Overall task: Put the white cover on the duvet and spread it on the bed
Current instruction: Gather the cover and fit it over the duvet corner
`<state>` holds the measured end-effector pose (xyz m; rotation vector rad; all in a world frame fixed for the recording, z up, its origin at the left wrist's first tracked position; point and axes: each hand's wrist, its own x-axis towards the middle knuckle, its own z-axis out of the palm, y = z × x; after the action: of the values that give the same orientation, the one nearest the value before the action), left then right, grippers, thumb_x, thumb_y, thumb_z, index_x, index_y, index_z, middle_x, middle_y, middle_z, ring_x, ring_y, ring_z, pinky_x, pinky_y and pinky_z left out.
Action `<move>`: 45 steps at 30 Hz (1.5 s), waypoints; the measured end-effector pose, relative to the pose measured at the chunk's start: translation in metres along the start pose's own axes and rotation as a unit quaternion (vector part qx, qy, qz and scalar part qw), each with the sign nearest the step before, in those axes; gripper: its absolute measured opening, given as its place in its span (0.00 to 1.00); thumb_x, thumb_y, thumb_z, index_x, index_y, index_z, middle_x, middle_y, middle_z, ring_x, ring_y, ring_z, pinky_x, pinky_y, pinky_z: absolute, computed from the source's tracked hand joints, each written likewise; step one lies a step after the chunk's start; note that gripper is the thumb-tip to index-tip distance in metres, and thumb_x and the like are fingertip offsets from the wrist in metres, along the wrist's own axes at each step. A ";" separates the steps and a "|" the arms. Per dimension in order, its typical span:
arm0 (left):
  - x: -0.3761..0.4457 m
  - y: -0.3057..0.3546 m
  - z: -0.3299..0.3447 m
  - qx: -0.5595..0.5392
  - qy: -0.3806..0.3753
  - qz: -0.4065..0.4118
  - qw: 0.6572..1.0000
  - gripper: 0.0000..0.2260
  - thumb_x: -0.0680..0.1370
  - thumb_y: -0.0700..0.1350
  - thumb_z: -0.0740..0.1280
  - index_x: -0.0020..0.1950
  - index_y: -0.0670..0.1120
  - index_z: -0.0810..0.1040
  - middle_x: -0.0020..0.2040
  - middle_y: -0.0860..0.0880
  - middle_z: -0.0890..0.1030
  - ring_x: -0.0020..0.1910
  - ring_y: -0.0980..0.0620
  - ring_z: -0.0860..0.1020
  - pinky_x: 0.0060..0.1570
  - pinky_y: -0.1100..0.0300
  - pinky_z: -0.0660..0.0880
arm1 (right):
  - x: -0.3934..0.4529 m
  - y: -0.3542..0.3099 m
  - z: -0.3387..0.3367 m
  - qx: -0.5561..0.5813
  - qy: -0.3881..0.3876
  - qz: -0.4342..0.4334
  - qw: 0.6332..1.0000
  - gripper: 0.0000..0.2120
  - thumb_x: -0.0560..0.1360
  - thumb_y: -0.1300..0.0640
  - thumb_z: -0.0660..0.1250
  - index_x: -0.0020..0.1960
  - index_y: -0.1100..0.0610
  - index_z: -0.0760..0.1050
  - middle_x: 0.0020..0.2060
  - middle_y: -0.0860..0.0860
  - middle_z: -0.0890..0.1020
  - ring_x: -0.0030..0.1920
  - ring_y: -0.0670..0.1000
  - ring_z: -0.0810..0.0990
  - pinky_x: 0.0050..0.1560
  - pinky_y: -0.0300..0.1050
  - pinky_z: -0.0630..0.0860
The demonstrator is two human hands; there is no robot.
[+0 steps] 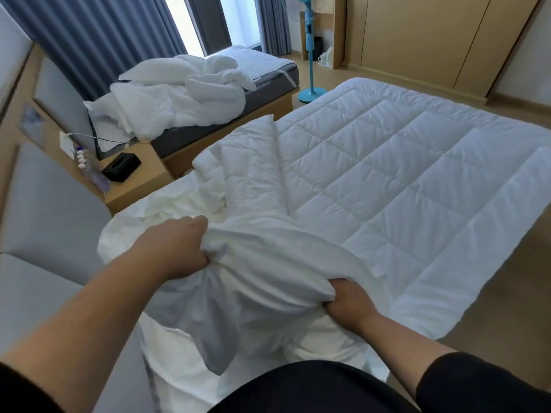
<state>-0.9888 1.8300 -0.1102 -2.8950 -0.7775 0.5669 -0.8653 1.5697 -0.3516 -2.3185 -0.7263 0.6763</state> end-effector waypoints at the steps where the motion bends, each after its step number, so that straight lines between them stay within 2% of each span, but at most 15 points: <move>1: 0.003 0.000 0.008 0.059 0.019 -0.006 0.998 0.17 0.75 0.55 0.65 0.62 0.52 0.68 0.57 0.51 0.75 0.56 0.49 0.74 0.58 0.50 0.72 | 0.000 -0.003 -0.005 -0.001 -0.003 -0.014 1.000 0.15 0.73 0.54 0.64 0.58 0.44 0.81 0.58 0.46 0.83 0.59 0.52 0.79 0.57 0.43 0.73; 4: -0.002 0.037 0.044 0.097 0.101 0.079 0.987 0.33 0.74 0.48 0.63 0.78 0.51 0.56 0.75 0.47 0.61 0.75 0.41 0.60 0.76 0.40 0.54 | 0.002 -0.023 -0.026 -0.035 -0.030 -0.065 0.997 0.12 0.75 0.54 0.65 0.56 0.48 0.82 0.57 0.47 0.83 0.58 0.52 0.79 0.58 0.44 0.73; 7: -0.014 0.097 0.091 0.057 0.160 0.279 0.945 0.32 0.68 0.58 0.66 0.69 0.47 0.73 0.65 0.45 0.76 0.65 0.41 0.74 0.68 0.41 0.69 | 0.001 -0.054 -0.041 -0.082 -0.033 -0.129 0.988 0.12 0.73 0.50 0.60 0.49 0.51 0.80 0.50 0.50 0.84 0.52 0.54 0.81 0.52 0.48 0.76; 9: -0.008 0.120 0.109 0.058 0.108 0.246 0.962 0.33 0.65 0.60 0.68 0.66 0.45 0.75 0.58 0.45 0.80 0.55 0.42 0.78 0.58 0.47 0.77 | -0.001 -0.064 -0.046 -0.092 -0.038 -0.142 0.985 0.10 0.71 0.50 0.60 0.46 0.50 0.78 0.47 0.51 0.84 0.49 0.55 0.81 0.48 0.48 0.76; 11: 0.007 0.129 0.105 0.045 0.090 0.170 0.980 0.20 0.71 0.52 0.68 0.61 0.47 0.75 0.50 0.46 0.80 0.48 0.43 0.79 0.47 0.52 0.75 | -0.002 -0.061 -0.049 -0.091 -0.038 -0.131 0.986 0.05 0.71 0.53 0.64 0.47 0.50 0.74 0.48 0.52 0.82 0.50 0.55 0.80 0.48 0.47 0.74; 15: 0.038 0.133 0.094 -0.036 0.052 0.143 0.988 0.05 0.80 0.50 0.58 0.51 0.49 0.69 0.50 0.47 0.80 0.50 0.43 0.79 0.44 0.53 0.72 | -0.006 -0.040 -0.041 -0.139 0.033 -0.083 0.986 0.17 0.68 0.50 0.68 0.55 0.51 0.71 0.51 0.51 0.77 0.52 0.56 0.77 0.47 0.46 0.65; 18: 0.048 0.133 0.085 -0.112 0.054 0.115 0.986 0.07 0.78 0.51 0.59 0.45 0.49 0.69 0.45 0.48 0.78 0.44 0.45 0.77 0.44 0.53 0.75 | -0.011 -0.021 -0.033 -0.111 0.126 -0.024 0.986 0.33 0.65 0.41 0.68 0.68 0.48 0.67 0.64 0.49 0.71 0.65 0.54 0.71 0.65 0.52 0.64; 21: 0.062 0.133 0.074 -0.168 0.056 0.072 0.981 0.07 0.78 0.50 0.60 0.44 0.49 0.71 0.44 0.48 0.78 0.42 0.47 0.76 0.43 0.54 0.74 | -0.016 0.009 -0.031 -0.080 0.140 0.078 0.984 0.44 0.68 0.39 0.68 0.78 0.47 0.51 0.78 0.51 0.52 0.78 0.55 0.52 0.77 0.63 0.46; 24: 0.070 0.137 0.059 -0.214 0.077 0.057 0.972 0.07 0.77 0.51 0.62 0.45 0.48 0.74 0.44 0.49 0.79 0.43 0.47 0.77 0.45 0.54 0.75 | -0.021 0.044 -0.034 0.134 0.182 0.231 0.946 0.48 0.62 0.36 0.75 0.75 0.50 0.59 0.74 0.52 0.66 0.74 0.57 0.66 0.72 0.61 0.66; 27: 0.075 0.141 0.048 -0.236 0.071 0.037 0.968 0.06 0.76 0.49 0.64 0.43 0.47 0.73 0.41 0.48 0.78 0.42 0.46 0.76 0.43 0.53 0.75 | -0.028 0.067 -0.026 0.456 0.099 0.230 0.854 0.43 0.62 0.39 0.81 0.72 0.49 0.69 0.62 0.45 0.80 0.63 0.50 0.79 0.64 0.51 0.75; 31: 0.072 0.140 0.050 -0.237 0.039 0.036 0.970 0.08 0.76 0.48 0.65 0.40 0.46 0.72 0.38 0.48 0.78 0.38 0.48 0.76 0.37 0.55 0.71 | -0.026 0.069 -0.013 0.524 0.050 0.149 0.837 0.48 0.60 0.39 0.82 0.75 0.43 0.64 0.65 0.41 0.78 0.63 0.43 0.77 0.61 0.41 0.75; 35: 0.063 0.141 0.060 -0.241 0.011 0.034 0.970 0.11 0.77 0.51 0.64 0.40 0.45 0.72 0.38 0.47 0.78 0.39 0.48 0.77 0.36 0.55 0.71 | -0.016 0.051 -0.023 0.589 0.037 0.093 0.802 0.49 0.56 0.40 0.85 0.71 0.53 0.71 0.62 0.52 0.82 0.63 0.54 0.81 0.65 0.53 0.76; 37: 0.059 0.142 0.063 -0.236 0.003 0.038 0.971 0.14 0.78 0.56 0.64 0.41 0.47 0.74 0.39 0.49 0.79 0.39 0.50 0.77 0.37 0.56 0.70 | -0.008 0.033 -0.029 0.571 0.019 0.064 0.818 0.45 0.59 0.48 0.85 0.71 0.57 0.71 0.61 0.55 0.83 0.62 0.56 0.81 0.64 0.55 0.77; 41: 0.051 0.136 0.068 -0.235 -0.002 0.061 0.970 0.14 0.78 0.60 0.63 0.41 0.51 0.76 0.40 0.53 0.80 0.40 0.53 0.77 0.40 0.55 0.71 | 0.005 -0.014 -0.034 0.438 0.068 0.039 0.895 0.36 0.63 0.58 0.79 0.68 0.47 0.69 0.61 0.47 0.81 0.62 0.48 0.80 0.61 0.44 0.78; 45: 0.051 0.095 0.056 -0.188 0.042 0.033 0.981 0.11 0.80 0.53 0.63 0.41 0.49 0.73 0.40 0.50 0.77 0.42 0.49 0.77 0.40 0.55 0.70 | 0.008 0.013 -0.067 0.169 0.095 0.007 0.981 0.28 0.72 0.63 0.72 0.72 0.56 0.72 0.67 0.56 0.78 0.67 0.54 0.76 0.63 0.32 0.67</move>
<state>-0.9245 1.7722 -0.1961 -3.2718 -0.8631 0.3296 -0.8135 1.5399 -0.3167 -2.0425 -0.4671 0.5295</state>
